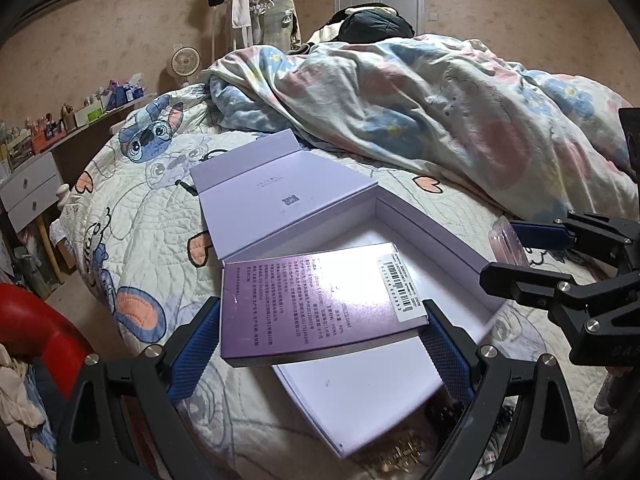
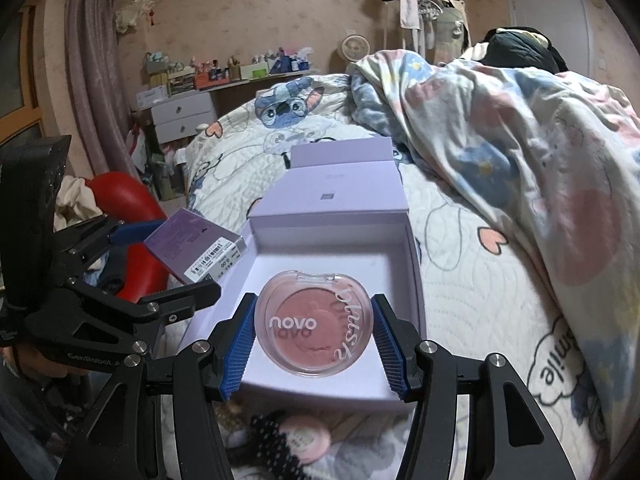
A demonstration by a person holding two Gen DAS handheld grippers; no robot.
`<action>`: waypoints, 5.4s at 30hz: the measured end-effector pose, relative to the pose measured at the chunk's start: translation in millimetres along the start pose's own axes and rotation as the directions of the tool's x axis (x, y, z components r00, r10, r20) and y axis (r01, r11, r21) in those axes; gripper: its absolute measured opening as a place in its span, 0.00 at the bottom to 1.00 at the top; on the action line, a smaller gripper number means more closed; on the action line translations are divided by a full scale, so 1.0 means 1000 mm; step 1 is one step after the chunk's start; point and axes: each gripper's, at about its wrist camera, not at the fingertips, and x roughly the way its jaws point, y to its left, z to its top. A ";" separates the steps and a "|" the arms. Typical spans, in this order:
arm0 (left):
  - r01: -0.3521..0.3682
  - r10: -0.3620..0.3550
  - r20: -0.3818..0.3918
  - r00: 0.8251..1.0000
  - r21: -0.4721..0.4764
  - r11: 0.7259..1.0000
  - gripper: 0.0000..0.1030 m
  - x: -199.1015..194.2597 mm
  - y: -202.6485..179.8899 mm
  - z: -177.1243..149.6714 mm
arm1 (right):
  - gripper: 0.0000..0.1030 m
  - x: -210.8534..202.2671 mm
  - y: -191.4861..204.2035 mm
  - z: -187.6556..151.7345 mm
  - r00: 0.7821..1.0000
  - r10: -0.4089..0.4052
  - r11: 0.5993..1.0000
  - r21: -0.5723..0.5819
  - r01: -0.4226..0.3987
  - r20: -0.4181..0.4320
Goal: Organize rigid objects
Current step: 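Carry the purple box and pink compact over the lilac box with both grippers, then release the pink compact and purple box into the lilac box with both grippers, then withdraw both grippers from the lilac box toward the remaining items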
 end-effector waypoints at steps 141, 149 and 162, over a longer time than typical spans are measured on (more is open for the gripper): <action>0.082 -0.081 -0.010 0.997 0.122 0.989 0.96 -0.076 -0.046 -0.048 | 0.78 -0.110 0.044 -0.070 0.970 -0.238 0.966 0.122 0.230 0.055; 0.085 -0.081 -0.040 0.996 0.111 0.990 0.96 -0.072 -0.050 -0.067 | 0.78 -0.107 0.043 -0.090 0.970 -0.242 0.964 0.123 0.235 0.038; 0.097 -0.090 -0.077 0.993 0.102 0.990 0.96 -0.066 -0.051 -0.097 | 0.80 -0.092 0.046 -0.117 0.978 -0.209 0.970 0.128 0.206 0.012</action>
